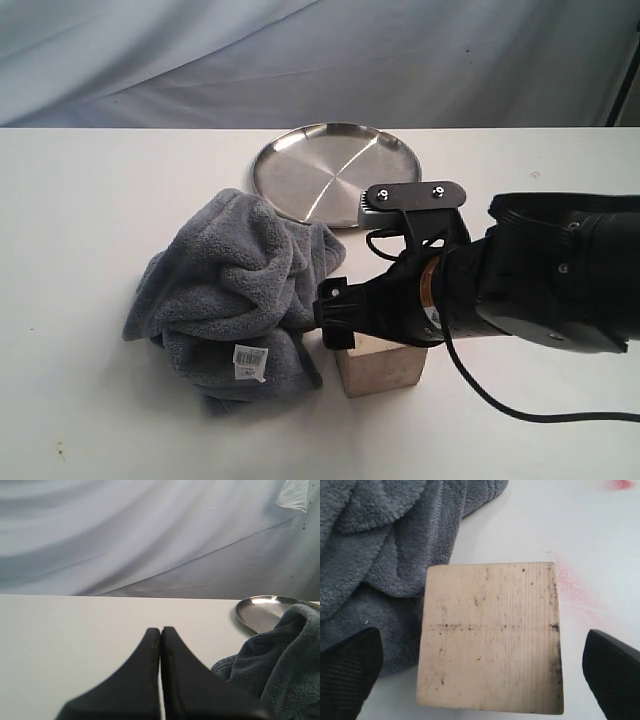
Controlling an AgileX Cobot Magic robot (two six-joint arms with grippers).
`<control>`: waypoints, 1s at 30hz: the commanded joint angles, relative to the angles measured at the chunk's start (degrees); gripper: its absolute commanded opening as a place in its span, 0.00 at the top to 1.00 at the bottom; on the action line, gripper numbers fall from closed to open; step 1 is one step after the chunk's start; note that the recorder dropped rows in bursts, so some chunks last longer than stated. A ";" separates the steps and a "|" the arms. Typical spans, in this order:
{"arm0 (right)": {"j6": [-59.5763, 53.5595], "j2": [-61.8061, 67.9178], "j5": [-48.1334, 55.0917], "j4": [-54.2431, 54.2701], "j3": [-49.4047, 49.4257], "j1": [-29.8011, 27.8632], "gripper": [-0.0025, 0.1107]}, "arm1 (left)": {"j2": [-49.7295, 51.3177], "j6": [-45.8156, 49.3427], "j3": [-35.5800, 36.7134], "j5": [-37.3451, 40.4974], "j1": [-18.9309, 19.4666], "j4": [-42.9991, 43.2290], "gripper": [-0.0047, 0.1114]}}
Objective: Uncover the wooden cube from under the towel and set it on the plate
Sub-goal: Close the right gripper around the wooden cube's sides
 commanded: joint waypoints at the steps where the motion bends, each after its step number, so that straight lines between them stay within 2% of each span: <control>1: -0.34 0.18 -0.56 -2.32 0.21 0.07 0.05 | -0.09 -0.15 0.25 -0.23 -0.05 0.04 0.95; 8: -7.26 2.16 -1.20 -4.47 0.21 0.18 0.05 | -0.09 -0.15 0.25 -0.23 -0.05 0.04 0.95; 20: -6.15 6.64 -0.02 -2.20 0.21 0.18 0.05 | -0.09 -0.16 0.25 -0.23 -0.05 0.04 0.95; 30: -5.26 6.64 -4.32 -1.29 0.21 0.30 0.05 | -0.09 -0.04 0.25 -0.23 -0.05 0.04 0.95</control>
